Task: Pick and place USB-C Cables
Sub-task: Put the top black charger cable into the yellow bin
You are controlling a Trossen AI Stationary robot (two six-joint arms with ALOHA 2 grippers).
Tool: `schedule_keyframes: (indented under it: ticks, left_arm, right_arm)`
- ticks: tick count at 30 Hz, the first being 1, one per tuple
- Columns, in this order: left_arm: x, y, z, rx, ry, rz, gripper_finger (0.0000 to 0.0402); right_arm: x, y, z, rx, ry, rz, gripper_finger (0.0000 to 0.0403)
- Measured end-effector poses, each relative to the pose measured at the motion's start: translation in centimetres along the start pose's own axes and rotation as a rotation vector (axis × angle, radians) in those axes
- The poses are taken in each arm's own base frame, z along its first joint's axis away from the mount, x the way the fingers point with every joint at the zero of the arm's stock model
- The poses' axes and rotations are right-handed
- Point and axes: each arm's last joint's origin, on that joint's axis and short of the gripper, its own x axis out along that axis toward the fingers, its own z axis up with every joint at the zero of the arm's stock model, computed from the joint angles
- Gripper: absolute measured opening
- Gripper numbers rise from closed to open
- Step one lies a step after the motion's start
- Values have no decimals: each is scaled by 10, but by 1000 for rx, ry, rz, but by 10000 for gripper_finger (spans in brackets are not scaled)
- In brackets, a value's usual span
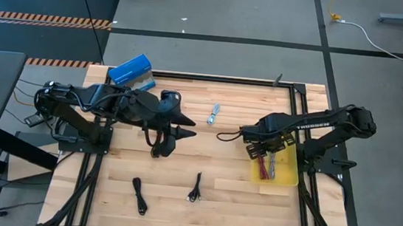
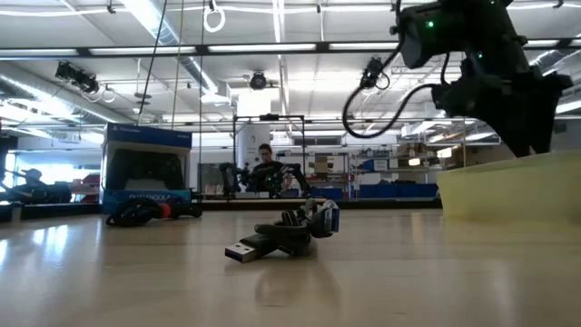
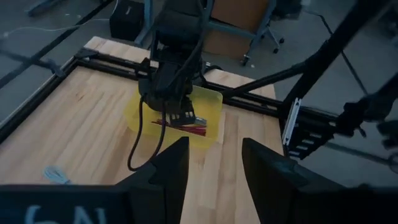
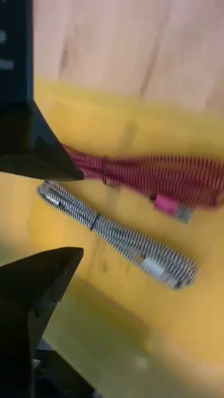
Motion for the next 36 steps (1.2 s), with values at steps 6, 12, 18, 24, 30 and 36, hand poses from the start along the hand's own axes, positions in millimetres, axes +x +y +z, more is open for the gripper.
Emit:
schedule_keyframes:
  ticks: [6, 12, 18, 24, 30, 36]
  left_arm:
    - [7, 17, -3, -173, 45, 121, 156]
    - [28, 41, -12, -287, 129, 301, 155]
    - [71, 74, -37, -352, 349, 520, 156]
    - [102, 97, -69, -320, 619, 706, 156]
    - [103, 102, -83, -277, 773, 808, 160]
    - [101, 97, -89, -263, 819, 810, 162]
  right_arm:
    - [-31, 13, -2, -185, -66, 103, 199]
    - [-74, 25, -7, -308, -196, 217, 193]
    - [-115, 29, -12, -431, -319, 311, 193]
    - [-145, 22, -17, -517, -362, 340, 193]
    - [-155, 4, -23, -573, -374, 218, 193]
    - [-165, -16, -26, -575, -460, 214, 193]
